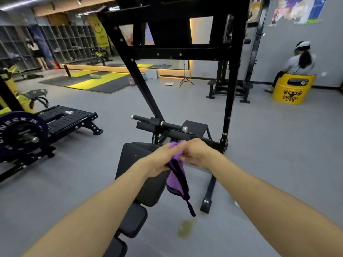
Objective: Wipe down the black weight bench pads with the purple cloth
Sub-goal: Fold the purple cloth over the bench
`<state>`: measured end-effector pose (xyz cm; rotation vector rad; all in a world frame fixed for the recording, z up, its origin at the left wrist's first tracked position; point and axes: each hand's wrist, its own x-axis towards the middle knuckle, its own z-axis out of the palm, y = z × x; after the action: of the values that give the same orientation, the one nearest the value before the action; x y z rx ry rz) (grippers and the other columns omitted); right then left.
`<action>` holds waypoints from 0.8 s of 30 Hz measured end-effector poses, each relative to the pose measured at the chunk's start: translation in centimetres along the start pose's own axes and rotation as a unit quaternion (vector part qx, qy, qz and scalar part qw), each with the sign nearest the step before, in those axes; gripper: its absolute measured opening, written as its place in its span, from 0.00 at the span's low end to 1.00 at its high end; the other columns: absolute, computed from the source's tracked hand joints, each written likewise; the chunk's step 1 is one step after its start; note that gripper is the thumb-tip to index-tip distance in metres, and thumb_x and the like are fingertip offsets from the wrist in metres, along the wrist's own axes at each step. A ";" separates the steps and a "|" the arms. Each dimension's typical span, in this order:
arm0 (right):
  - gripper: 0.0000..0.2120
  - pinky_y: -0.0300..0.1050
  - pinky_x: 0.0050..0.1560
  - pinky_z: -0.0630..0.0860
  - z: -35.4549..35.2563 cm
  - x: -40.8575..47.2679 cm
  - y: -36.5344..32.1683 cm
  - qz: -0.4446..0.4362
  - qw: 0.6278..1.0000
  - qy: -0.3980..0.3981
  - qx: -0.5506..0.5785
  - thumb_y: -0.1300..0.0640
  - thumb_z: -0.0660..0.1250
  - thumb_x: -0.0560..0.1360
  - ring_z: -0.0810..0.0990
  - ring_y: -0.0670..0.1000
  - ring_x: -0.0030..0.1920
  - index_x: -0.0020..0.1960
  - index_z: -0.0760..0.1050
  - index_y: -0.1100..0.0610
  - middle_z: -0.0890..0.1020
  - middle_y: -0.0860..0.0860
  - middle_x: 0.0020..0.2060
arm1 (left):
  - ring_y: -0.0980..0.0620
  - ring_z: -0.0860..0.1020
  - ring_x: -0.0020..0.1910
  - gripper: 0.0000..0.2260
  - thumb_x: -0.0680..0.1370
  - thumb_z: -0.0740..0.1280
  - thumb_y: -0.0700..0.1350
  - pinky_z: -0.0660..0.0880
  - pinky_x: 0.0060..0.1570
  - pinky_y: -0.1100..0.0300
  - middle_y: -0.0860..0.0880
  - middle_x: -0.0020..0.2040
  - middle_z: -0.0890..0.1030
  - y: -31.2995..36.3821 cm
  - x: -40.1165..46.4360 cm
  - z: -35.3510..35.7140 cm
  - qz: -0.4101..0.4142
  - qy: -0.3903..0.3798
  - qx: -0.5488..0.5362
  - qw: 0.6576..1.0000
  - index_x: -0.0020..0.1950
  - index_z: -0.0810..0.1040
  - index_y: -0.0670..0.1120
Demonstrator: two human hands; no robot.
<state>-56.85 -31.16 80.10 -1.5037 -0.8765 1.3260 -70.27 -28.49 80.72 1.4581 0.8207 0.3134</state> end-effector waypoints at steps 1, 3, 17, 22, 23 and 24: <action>0.07 0.37 0.34 0.77 0.6 -0.1 -0.2 0.002 1.000 -0.019 0.017 0.65 0.60 0.78 0.78 0.50 0.36 0.48 0.77 0.65 0.80 0.56 0.39 | 0.52 0.79 0.44 0.07 0.77 0.66 0.47 0.75 0.49 0.60 0.50 0.43 0.81 0.1 -0.8 -0.9 0.015 -0.009 0.026 1.000 0.54 0.76 0.48; 0.07 0.37 0.37 0.76 1.3 -0.2 -0.6 0.003 0.998 -0.055 0.027 0.65 0.61 0.77 0.78 0.48 0.37 0.47 0.78 0.62 0.80 0.54 0.39 | 0.53 0.76 0.41 0.10 0.74 0.65 0.32 0.74 0.42 0.61 0.48 0.42 0.77 0.0 -1.8 -2.9 0.028 0.012 0.036 0.999 0.50 0.74 0.46; 0.12 0.52 0.55 0.77 5.9 2.0 -2.5 -0.019 0.976 -0.201 0.077 0.71 0.66 0.72 0.81 0.54 0.49 0.51 0.78 0.58 0.83 0.53 0.45 | 0.43 0.77 0.49 0.21 0.63 0.70 0.53 0.73 0.56 0.51 0.43 0.46 0.81 1.4 -2.5 -10.6 0.043 0.135 -0.246 0.959 0.51 0.81 0.43; 0.11 0.51 0.58 0.76 5.4 4.8 -3.9 0.016 0.991 -0.113 0.070 0.63 0.70 0.72 0.80 0.56 0.51 0.54 0.77 0.63 0.82 0.58 0.51 | 0.43 0.79 0.52 0.21 0.76 0.65 0.52 0.76 0.55 0.51 0.40 0.57 0.80 -1.6 -1.0 -10.9 -0.057 0.122 -0.254 0.958 0.62 0.76 0.38; 0.10 0.49 0.55 0.77 5.1 5.4 -3.9 0.027 0.993 -0.097 0.058 0.63 0.70 0.73 0.80 0.55 0.48 0.53 0.77 0.63 0.81 0.57 0.51 | 0.42 0.79 0.53 0.20 0.76 0.67 0.44 0.76 0.55 0.51 0.38 0.60 0.78 -1.9 -0.3 -10.9 -0.058 0.168 -0.243 0.954 0.65 0.73 0.36; 0.11 0.47 0.51 0.77 4.9 5.8 -3.9 0.037 0.995 -0.075 0.046 0.65 0.69 0.72 0.80 0.53 0.46 0.55 0.76 0.63 0.81 0.57 0.51 | 0.42 0.78 0.55 0.21 0.74 0.68 0.39 0.75 0.57 0.49 0.38 0.62 0.76 -2.0 0.4 -11.1 -0.057 0.223 -0.214 0.949 0.67 0.70 0.36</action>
<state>-60.46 -23.69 81.84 -1.3906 -0.8477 1.5294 -77.81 -20.19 79.73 0.9375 1.1142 0.7046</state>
